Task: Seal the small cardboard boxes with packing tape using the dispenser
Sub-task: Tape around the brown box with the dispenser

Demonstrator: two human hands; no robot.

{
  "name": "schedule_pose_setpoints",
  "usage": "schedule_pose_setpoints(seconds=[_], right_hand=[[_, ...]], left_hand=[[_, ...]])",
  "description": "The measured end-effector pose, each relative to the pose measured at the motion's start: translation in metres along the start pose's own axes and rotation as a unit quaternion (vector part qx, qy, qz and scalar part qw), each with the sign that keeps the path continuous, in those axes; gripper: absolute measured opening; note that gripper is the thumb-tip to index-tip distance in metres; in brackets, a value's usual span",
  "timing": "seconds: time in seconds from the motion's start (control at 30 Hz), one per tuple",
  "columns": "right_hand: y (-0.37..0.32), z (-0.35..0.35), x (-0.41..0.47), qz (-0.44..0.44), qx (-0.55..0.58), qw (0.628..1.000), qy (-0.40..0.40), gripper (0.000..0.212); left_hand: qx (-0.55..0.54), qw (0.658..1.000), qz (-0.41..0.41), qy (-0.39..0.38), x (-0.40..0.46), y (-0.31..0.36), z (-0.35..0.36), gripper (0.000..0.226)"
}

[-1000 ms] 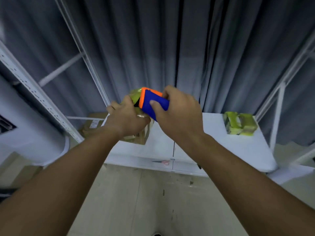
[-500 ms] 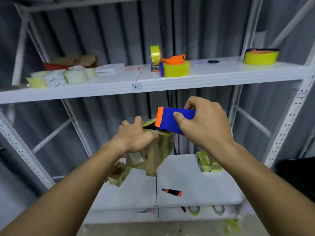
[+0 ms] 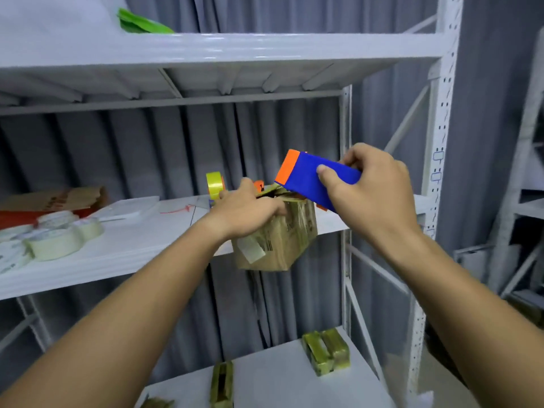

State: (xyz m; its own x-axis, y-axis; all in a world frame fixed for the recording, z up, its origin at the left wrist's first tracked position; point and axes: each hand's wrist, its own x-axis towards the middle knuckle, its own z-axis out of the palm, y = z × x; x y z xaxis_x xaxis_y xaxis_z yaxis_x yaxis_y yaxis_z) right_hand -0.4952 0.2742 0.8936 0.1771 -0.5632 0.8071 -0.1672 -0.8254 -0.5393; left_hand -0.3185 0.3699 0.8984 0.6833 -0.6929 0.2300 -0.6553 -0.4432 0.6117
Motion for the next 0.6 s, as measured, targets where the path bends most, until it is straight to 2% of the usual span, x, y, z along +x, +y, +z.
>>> schedule_pose_setpoints(seconds=[0.33, 0.6], right_hand=[[0.068, 0.011, 0.078, 0.017, -0.034, 0.996, 0.077, 0.029], [0.187, 0.029, 0.144, 0.029, -0.028, 0.997, 0.063, 0.031]], left_hand=[[0.042, 0.987, 0.107, 0.114, 0.11, 0.044, 0.063, 0.062], [0.101, 0.985, 0.113, 0.088, 0.194, 0.065, 0.139, 0.061]])
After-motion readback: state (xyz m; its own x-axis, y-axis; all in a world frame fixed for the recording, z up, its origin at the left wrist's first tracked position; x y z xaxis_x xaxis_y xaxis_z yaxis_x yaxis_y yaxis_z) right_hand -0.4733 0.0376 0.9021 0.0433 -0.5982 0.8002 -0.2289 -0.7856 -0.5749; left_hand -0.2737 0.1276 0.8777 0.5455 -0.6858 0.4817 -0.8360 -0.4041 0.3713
